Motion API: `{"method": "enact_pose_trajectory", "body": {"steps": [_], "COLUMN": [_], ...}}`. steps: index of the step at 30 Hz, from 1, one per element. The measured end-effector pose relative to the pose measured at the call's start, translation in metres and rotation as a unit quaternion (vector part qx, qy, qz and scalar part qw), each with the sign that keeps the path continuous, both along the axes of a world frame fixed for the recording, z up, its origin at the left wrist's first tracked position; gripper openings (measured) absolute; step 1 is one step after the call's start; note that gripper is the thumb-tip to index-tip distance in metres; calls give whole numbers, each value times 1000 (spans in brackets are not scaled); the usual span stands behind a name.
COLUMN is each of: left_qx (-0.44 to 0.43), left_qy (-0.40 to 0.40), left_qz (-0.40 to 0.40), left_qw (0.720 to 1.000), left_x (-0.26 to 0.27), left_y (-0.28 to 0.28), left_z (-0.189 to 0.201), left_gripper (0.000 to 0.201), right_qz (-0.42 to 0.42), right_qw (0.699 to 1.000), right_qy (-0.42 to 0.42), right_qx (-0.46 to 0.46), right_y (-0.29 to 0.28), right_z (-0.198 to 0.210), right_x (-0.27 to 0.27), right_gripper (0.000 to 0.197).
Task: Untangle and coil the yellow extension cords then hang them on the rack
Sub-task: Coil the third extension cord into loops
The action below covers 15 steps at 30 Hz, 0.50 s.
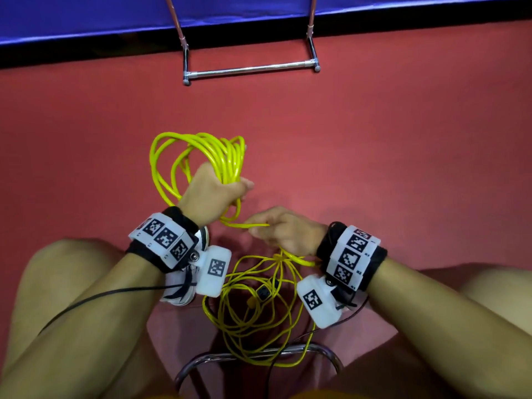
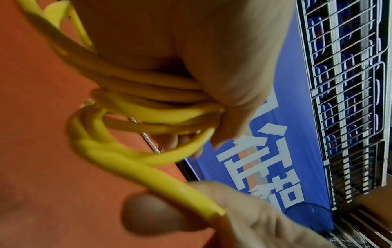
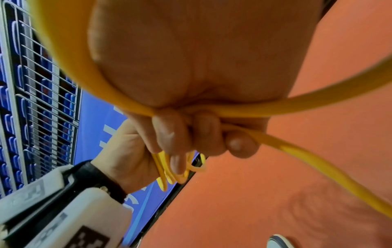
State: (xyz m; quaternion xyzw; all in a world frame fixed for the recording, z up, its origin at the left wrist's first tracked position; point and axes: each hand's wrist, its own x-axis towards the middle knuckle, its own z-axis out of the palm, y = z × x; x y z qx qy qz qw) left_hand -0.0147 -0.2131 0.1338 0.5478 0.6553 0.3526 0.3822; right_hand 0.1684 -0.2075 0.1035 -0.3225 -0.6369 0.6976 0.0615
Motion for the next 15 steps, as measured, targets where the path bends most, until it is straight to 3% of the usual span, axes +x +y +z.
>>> {"method": "enact_pose_trajectory", "body": {"steps": [1,4,6,10,12,15], "left_qx": [-23,-81,-102,-183,-175,-174], "left_qy": [6,-17,-39,-191,-198,-178], "left_qz": [-30,-109,-169,-211,-218,-217], "left_qw": [999,991,980,941,940,944], "left_x": [1,3,9,19,17,12], "left_y": [0,-3,-8,-16,-14,-11], "left_z": [0,-3,-4,-9,-8,-3], "left_gripper": [10,55,71,71,60,64], "right_qz": [-2,-64,-91,-100,-143,-165], "right_qw": [1000,998,994,990,983,978], "right_qy": [8,16,46,67,21,-49], "right_qx": [14,23,22,70,112,116], "right_y": [1,7,12,20,25,37], "right_z": [3,12,24,33,31,30], "right_x": [1,1,2,7,10,17], "right_gripper": [17,20,26,34,43,57]}}
